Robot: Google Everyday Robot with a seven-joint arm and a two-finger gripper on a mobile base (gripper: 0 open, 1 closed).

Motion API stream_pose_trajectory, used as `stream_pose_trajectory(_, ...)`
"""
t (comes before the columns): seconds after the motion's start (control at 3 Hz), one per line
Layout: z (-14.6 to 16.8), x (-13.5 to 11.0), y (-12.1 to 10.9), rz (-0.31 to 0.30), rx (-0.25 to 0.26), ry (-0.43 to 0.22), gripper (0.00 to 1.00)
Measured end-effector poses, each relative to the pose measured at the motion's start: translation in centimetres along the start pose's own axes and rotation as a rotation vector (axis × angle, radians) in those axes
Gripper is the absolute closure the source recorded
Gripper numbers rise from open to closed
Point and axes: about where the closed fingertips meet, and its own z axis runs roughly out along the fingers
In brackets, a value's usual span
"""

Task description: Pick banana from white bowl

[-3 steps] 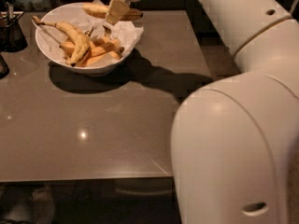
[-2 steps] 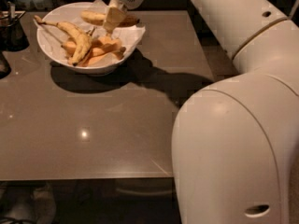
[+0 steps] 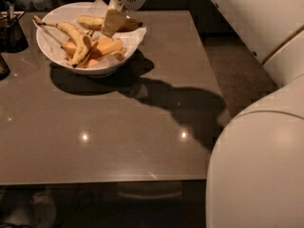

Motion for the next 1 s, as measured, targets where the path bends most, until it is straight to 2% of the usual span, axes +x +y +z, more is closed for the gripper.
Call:
stream_pose_trajectory(0.33, -0.3, -0.3, -1.0, -0.022, 0.001, 0.006, 1.00)
stream_pose_trajectory(0.67, -2.9, -1.2, 0.6, -0.011, 0.012, -0.025, 1.00)
stream_pose_trajectory(1.0, -4.6, -0.6, 5.8, 0.025, -0.024, -0.034, 1.00)
